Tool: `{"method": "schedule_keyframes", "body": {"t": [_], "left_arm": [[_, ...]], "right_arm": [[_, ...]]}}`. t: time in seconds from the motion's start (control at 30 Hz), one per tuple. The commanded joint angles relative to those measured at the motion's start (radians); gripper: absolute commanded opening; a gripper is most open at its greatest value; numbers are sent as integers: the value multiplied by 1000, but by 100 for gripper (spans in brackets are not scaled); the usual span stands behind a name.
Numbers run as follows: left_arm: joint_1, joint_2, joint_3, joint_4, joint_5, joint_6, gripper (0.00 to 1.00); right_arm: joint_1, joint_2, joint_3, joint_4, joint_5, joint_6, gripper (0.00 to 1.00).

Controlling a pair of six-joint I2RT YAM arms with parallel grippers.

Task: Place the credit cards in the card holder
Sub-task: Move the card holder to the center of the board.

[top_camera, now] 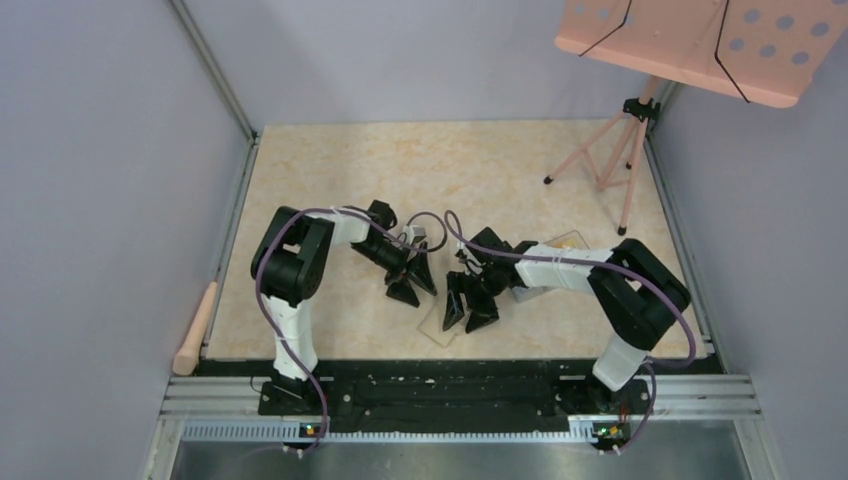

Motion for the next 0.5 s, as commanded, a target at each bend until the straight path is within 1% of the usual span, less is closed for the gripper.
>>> {"method": "schedule_keyframes", "body": {"t": [0.0,0.1,0.23,0.33,0.4,0.47], "left_arm": [[-23,77,21,7,-48,-32,78],[-21,69,36,16,-67,-47,76],[-14,54,89,31,-78,-83,70],[7,38,127,48,-120,-126,64],[30,27,148,61,-157,-151,60],[53,12,161,63,-201,-166,61]], "right_arm": [[-1,99,57,113,12,15,65],[-18,146,138,141,0,24,64],[-61,183,242,174,-8,45,64],[-102,200,283,217,-20,71,63],[-123,213,302,232,-24,75,61],[-132,230,333,206,1,54,60]]}}
